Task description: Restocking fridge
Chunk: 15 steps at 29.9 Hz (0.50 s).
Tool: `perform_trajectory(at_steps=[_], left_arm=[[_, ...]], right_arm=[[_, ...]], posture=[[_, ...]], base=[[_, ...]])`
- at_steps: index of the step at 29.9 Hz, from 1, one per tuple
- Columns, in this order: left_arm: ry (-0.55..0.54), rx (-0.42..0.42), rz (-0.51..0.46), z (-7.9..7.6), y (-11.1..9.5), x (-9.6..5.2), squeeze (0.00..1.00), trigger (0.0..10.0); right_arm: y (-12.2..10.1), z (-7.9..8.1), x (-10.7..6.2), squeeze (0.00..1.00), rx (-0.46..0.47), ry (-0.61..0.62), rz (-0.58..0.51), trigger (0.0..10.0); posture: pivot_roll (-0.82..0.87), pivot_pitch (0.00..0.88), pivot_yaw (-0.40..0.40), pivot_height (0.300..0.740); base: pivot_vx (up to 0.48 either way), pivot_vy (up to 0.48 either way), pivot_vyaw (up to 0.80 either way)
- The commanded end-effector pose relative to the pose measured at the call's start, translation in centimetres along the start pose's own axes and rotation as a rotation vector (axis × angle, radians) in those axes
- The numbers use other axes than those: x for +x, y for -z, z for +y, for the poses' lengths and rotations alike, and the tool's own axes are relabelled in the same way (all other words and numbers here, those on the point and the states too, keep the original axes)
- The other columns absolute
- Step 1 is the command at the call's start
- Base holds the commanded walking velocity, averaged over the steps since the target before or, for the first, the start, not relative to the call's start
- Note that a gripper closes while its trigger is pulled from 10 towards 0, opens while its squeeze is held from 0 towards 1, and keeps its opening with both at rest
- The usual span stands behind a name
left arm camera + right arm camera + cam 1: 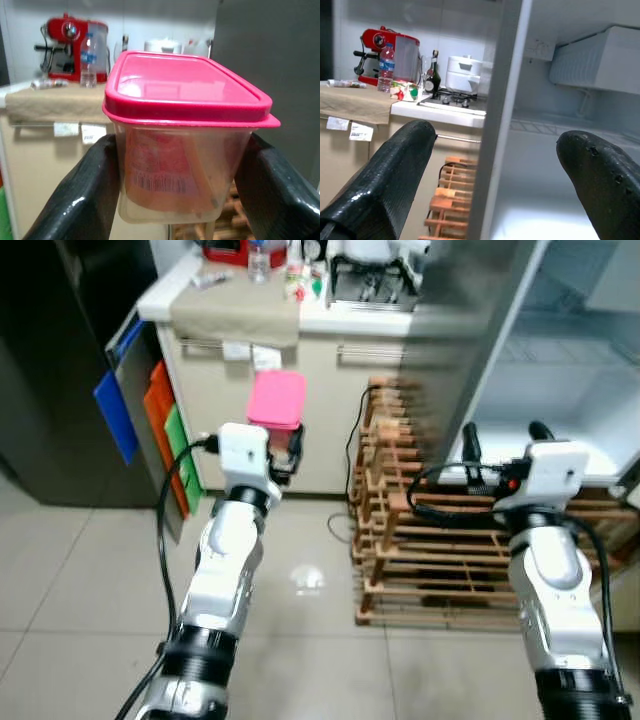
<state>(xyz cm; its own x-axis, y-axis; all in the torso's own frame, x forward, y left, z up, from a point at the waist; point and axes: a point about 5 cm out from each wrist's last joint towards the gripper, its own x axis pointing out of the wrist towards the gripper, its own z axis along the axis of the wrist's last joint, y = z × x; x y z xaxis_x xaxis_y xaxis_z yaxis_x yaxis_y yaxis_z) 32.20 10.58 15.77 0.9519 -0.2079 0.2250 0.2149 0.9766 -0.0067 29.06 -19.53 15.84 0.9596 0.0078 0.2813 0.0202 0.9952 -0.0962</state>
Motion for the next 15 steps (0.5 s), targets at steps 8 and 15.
perform_trajectory(at_steps=[8,15], left_arm=[[0.119,-0.035,0.035,-1.3,0.0,-0.9,0.00,10.0],[0.204,-0.060,0.008,-2.7,-0.8,0.1,0.00,10.0]], right_arm=[[0.9,1.6,-0.3,0.00,0.042,-0.037,0.038,10.0],[0.3,1.5,0.6,0.00,0.041,-0.019,0.007,10.0]], posture=[[-0.08,0.000,0.026,0.740],[-0.12,0.000,0.046,0.740]], base=[[0.255,-0.403,0.00],[0.178,-0.410,0.00]])
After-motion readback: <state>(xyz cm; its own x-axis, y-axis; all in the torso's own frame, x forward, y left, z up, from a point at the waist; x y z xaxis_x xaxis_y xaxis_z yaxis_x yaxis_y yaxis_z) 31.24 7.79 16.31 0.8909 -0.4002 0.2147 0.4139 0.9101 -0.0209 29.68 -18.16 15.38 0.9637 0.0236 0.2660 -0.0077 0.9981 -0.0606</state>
